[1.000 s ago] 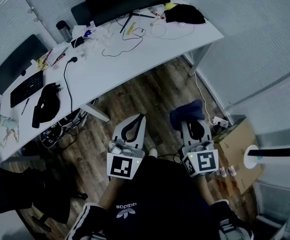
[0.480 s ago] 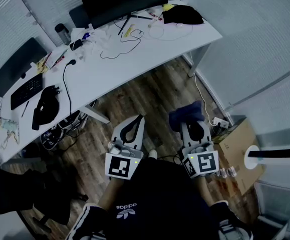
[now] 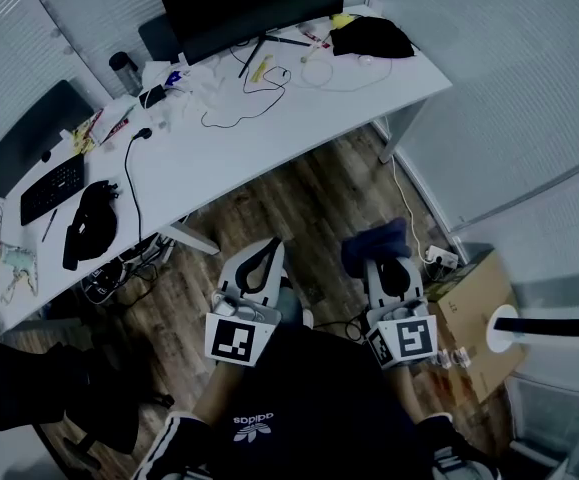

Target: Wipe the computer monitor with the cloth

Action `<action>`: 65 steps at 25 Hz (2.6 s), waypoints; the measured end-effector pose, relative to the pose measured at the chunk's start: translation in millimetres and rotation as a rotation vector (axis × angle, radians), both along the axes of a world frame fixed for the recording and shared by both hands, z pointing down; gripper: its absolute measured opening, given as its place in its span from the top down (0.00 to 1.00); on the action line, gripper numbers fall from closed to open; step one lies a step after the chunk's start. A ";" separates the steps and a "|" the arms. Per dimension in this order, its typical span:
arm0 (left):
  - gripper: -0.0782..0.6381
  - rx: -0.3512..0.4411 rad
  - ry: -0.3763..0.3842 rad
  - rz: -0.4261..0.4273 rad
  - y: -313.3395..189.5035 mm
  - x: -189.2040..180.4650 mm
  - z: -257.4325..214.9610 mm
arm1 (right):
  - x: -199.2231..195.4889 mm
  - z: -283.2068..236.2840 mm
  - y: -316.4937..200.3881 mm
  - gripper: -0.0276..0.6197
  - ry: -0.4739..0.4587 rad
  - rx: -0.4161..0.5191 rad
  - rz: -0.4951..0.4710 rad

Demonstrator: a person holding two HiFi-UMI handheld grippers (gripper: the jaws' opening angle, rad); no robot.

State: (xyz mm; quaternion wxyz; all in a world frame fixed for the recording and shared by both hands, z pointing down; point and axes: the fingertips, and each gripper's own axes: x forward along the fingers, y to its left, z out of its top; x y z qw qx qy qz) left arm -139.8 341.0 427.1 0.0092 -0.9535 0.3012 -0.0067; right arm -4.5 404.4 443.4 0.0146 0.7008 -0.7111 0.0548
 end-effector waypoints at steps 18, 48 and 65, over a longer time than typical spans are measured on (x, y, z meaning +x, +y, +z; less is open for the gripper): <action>0.88 0.026 0.018 0.034 -194.0 27.3 -23.2 | 43.6 -22.7 -188.8 0.88 0.038 0.021 0.045; 0.88 -0.010 0.061 -0.285 -388.1 122.6 -27.9 | 149.4 -33.9 -435.0 0.88 0.069 0.068 -0.300; 0.88 -0.018 0.064 -0.475 -434.4 153.9 -21.7 | 186.1 -32.9 -514.3 0.88 0.037 0.062 -0.471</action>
